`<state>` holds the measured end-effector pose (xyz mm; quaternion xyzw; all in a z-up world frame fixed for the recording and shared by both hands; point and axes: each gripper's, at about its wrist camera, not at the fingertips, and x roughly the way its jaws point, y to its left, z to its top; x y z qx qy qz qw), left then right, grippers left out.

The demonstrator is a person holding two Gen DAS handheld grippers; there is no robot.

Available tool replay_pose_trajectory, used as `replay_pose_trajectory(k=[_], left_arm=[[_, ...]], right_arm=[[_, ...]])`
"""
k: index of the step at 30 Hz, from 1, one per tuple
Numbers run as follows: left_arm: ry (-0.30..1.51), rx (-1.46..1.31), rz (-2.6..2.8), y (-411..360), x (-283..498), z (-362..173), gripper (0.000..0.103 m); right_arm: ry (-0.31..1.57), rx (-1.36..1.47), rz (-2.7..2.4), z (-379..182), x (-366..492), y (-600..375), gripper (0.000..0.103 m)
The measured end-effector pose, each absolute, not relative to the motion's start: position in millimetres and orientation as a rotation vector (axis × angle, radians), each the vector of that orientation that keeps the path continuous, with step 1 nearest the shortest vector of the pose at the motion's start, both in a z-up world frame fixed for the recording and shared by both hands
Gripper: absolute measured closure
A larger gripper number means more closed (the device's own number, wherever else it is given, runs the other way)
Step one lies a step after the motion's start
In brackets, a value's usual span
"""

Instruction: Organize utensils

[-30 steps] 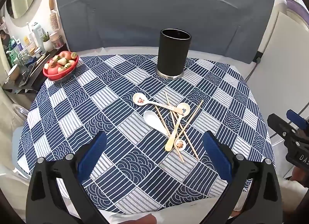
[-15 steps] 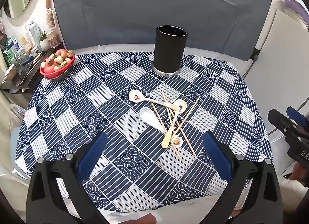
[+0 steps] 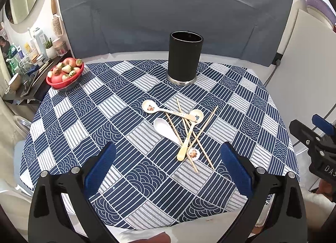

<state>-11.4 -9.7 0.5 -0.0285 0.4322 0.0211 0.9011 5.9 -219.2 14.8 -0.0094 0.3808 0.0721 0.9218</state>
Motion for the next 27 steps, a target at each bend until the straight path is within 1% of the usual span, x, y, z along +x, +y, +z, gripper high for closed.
replay_pose_trajectory(k=[27], left_arm=[[0.927,-0.076,0.022,-6.8,-11.4,-7.3,0.006]], right_arm=[[0.784,-0.021,0.154,15.0,-0.6,-215.9,0.008]])
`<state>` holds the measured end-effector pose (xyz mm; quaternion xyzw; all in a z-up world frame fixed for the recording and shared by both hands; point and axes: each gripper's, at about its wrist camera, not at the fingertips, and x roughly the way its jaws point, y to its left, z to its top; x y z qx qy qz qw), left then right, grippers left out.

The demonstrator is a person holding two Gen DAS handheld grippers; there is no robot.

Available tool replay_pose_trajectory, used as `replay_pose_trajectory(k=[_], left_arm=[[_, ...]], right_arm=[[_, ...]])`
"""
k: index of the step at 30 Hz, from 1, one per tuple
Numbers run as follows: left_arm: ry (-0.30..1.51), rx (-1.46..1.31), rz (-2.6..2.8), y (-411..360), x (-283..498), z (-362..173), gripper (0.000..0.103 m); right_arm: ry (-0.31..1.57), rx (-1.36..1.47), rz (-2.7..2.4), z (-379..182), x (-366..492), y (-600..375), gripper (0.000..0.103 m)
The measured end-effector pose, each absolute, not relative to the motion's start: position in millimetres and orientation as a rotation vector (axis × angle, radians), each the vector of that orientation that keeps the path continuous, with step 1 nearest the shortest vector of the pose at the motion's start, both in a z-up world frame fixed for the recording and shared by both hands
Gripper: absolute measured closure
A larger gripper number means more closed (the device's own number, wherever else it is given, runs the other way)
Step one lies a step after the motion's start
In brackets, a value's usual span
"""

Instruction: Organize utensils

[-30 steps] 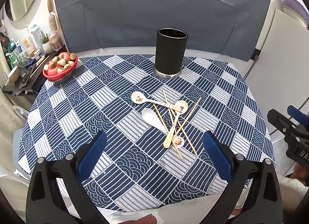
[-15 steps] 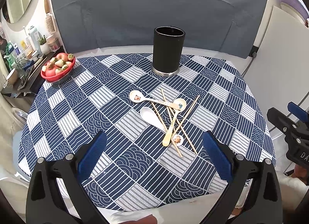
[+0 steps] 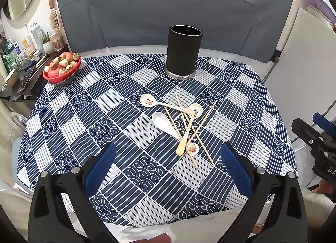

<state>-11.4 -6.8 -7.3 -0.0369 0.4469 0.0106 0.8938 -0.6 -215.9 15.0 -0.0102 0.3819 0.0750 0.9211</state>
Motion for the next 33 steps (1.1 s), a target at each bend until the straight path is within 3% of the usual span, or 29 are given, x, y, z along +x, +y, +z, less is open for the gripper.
replay_pose_trajectory(k=[19,33], left_arm=[[0.977,-0.05,-0.002,10,-2,-19,0.006],[0.956,0.0,0.045,38,44,-19,0.006]], right_arm=[[0.82,0.033,0.201,9,6,-217,0.008],[0.856,0.022,0.227,-7,60,-224,0.008]])
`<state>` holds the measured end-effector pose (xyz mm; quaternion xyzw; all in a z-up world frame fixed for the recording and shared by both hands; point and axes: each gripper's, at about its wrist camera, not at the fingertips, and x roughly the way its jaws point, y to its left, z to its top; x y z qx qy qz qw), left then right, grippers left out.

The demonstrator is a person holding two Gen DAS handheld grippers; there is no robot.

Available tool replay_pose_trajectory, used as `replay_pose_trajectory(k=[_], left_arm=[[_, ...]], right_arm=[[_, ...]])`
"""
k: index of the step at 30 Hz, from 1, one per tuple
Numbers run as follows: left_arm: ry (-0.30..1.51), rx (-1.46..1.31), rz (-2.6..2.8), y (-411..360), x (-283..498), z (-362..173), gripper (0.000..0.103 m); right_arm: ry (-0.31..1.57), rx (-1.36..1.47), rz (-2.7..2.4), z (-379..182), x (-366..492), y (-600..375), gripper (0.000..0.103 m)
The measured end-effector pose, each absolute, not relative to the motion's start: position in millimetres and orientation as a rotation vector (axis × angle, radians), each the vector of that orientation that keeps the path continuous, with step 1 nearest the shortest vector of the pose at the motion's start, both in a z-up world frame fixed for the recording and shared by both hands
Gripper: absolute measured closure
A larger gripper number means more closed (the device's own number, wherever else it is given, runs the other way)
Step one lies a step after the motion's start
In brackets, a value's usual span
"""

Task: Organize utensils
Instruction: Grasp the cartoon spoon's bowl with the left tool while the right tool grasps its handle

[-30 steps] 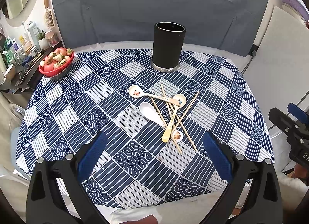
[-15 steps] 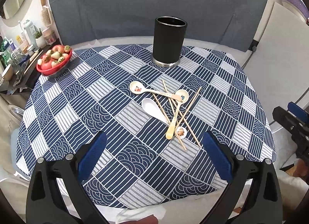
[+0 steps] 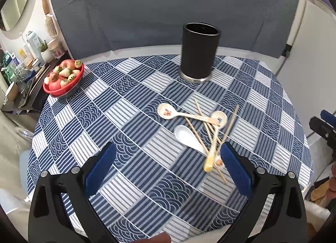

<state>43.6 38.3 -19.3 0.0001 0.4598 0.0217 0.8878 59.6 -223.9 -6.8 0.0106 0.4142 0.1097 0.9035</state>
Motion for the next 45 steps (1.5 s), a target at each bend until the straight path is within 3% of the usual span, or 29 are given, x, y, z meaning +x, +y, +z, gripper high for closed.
replay_pose_trajectory(k=[19,45], left_arm=[[1.138,-0.117,0.103,100,140,-88,0.006],[1.32,0.045,-0.003,100,235,-174,0.005]], right_arm=[[0.989,-0.137,0.564,-66,145,-151,0.008],[1.189,-0.481,0.812,-176,227,-56,0.008]])
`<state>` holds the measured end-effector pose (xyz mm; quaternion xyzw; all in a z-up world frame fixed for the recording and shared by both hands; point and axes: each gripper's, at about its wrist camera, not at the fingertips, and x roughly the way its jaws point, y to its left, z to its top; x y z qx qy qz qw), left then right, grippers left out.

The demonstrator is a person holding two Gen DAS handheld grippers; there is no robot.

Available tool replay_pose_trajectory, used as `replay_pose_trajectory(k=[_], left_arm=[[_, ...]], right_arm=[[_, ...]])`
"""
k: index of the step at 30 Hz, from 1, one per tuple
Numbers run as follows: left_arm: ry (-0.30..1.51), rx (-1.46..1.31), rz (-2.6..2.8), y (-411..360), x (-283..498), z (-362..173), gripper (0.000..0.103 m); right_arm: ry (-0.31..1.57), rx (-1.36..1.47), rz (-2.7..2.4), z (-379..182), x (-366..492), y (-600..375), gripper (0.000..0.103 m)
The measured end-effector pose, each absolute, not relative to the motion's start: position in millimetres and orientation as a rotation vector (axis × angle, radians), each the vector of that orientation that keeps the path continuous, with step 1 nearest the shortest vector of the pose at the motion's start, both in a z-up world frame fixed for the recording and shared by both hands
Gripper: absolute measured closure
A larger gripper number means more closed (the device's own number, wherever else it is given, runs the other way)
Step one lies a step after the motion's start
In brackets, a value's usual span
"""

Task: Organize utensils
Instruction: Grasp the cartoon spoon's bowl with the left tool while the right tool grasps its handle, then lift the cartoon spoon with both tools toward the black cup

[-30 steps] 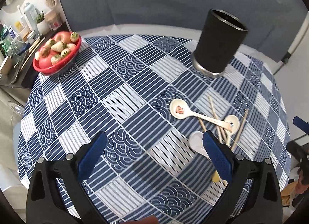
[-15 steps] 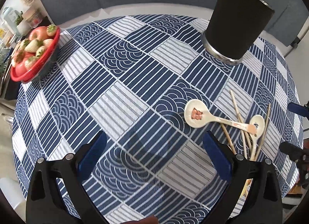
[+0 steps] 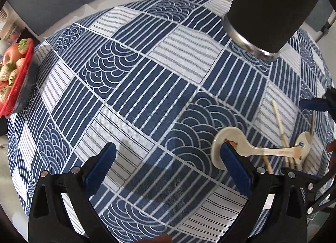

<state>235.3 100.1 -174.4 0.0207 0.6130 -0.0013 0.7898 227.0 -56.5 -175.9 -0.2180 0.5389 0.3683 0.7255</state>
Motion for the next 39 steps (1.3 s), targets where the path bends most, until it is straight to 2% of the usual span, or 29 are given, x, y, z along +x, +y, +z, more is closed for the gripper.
replay_pose_trajectory(k=[3,10,14,15,16,17,18,19,20,22,23,24,25,31,39], left_arm=[[1.334,0.012,-0.043,103,239,-179,0.004],[1.298,0.071,-0.115,98,242,-180,0.004],[1.288,0.054,-0.1,99,240,-180,0.004],[1.28,0.051,-0.097,98,237,-178,0.004],[1.272,0.052,-0.099,96,234,-177,0.005],[1.261,0.055,-0.106,96,232,-176,0.007],[1.25,0.057,-0.116,95,231,-173,0.014],[1.243,0.059,-0.128,94,229,-171,0.022],[1.24,0.068,-0.149,90,226,-168,0.026],[1.237,0.085,-0.199,85,223,-161,0.049],[1.237,0.082,-0.223,82,222,-158,0.057],[1.24,0.073,-0.241,80,222,-157,0.074],[1.252,0.034,-0.286,78,223,-156,0.087],[1.269,-0.048,-0.278,94,230,-155,0.095],[1.229,-0.011,-0.275,90,228,-141,0.095]], right_arm=[[1.152,-0.552,0.818,-179,226,-50,0.007],[1.203,-0.581,0.816,-180,233,-43,0.006],[1.209,-0.592,0.768,-180,239,-36,0.009],[1.19,-0.593,0.763,-177,238,-36,0.017],[1.187,-0.589,0.769,-174,238,-37,0.037],[1.197,-0.578,0.777,-171,238,-38,0.041],[1.213,-0.575,0.785,-170,239,-38,0.043],[1.217,-0.579,0.798,-170,238,-38,0.051],[1.208,-0.584,0.816,-168,237,-38,0.054],[1.206,-0.587,0.832,-167,235,-35,0.073],[1.206,-0.589,0.851,-165,234,-33,0.078],[1.2,-0.598,0.857,-164,233,-32,0.079],[1.185,-0.611,0.86,-162,232,-30,0.08],[1.142,-0.64,0.862,-155,226,-29,0.081],[1.094,-0.603,0.85,-136,216,-36,0.082]])
